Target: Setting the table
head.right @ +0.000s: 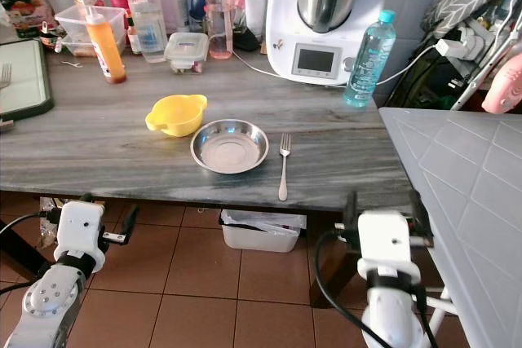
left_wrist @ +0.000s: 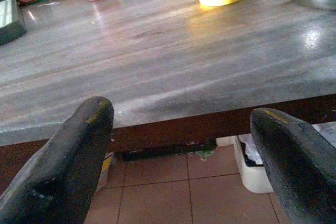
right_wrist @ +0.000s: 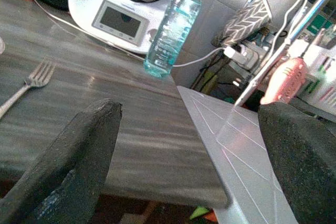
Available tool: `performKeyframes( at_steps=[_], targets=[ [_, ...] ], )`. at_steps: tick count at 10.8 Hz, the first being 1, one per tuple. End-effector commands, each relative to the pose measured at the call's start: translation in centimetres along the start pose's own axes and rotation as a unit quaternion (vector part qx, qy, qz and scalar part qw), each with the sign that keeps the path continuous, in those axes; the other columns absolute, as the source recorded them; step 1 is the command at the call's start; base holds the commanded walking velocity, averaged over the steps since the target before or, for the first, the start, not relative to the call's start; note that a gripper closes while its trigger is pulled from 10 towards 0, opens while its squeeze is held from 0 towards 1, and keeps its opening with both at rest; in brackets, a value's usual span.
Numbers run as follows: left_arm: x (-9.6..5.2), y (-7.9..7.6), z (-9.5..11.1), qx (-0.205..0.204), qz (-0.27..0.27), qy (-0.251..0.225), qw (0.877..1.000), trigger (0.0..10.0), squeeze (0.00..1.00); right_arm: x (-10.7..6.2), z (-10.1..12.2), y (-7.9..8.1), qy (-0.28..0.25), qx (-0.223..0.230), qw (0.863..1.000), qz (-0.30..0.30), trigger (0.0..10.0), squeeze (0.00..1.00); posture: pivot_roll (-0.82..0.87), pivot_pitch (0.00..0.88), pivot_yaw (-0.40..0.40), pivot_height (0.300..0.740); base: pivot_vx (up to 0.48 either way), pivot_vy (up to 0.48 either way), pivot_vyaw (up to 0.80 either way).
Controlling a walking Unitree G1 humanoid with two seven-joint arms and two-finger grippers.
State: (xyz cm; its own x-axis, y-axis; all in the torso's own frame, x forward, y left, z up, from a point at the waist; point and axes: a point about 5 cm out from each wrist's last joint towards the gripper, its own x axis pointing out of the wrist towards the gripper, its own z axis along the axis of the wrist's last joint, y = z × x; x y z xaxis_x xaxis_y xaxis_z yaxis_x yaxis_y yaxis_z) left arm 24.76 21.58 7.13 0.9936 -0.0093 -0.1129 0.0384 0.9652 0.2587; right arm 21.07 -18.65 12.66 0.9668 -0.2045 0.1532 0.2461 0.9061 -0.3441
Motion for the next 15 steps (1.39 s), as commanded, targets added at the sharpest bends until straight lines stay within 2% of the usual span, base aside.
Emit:
performKeyframes(
  at_steps=[1, 4, 6, 9, 11, 15],
  targets=[
    [0.06, 0.18, 0.53, 0.013, 0.008, -0.009, 1.000, 10.0, 0.00, 0.10, -0.16, 0.10, 0.003, -0.001, 1.000, 0.007, 10.0, 0.00, 0.18, 0.042, -0.048, 0.740, 0.000, 0.000, 0.00],
    [0.47, -0.05, 0.81, 0.016, 0.006, -0.013, 1.000, 10.0, 0.00, 0.26, -0.14, 0.56, 0.000, 0.006, 1.000, 0.012, 10.0, 0.00, 0.19, 0.033, -0.042, 0.740, 0.000, 0.000, 0.00],
    [0.13, 0.15, 0.81, 0.021, 0.000, -0.017, 1.000, 10.0, 0.00, 0.22, -0.14, 0.72, 0.000, 0.008, 1.000, 0.011, 10.0, 0.00, 0.19, 0.030, -0.038, 0.740, 0.000, 0.000, 0.00],
    [0.18, 0.56, 1.44, 0.027, 0.003, -0.023, 0.999, 10.0, 0.00, 0.38, -0.22, 0.02, 0.007, 0.010, 1.000, -0.001, 10.0, 0.00, 0.18, 0.068, -0.041, 0.740, 0.000, 0.000, 0.00],
    [0.22, 0.25, 1.30, 0.036, -0.005, -0.024, 0.999, 10.0, 0.00, 0.19, -0.54, 0.08, 0.006, 0.000, 1.000, 0.011, 10.0, 0.00, 0.18, 0.056, -0.035, 0.740, 0.000, 0.000, 0.00],
    [0.29, -0.19, 1.39, 0.023, -0.006, -0.024, 0.999, 10.0, 0.00, 0.24, -0.40, -0.02, 0.005, 0.003, 1.000, 0.003, 10.0, 0.00, 0.18, 0.046, -0.031, 0.740, 0.000, 0.000, 0.00]
  ],
)
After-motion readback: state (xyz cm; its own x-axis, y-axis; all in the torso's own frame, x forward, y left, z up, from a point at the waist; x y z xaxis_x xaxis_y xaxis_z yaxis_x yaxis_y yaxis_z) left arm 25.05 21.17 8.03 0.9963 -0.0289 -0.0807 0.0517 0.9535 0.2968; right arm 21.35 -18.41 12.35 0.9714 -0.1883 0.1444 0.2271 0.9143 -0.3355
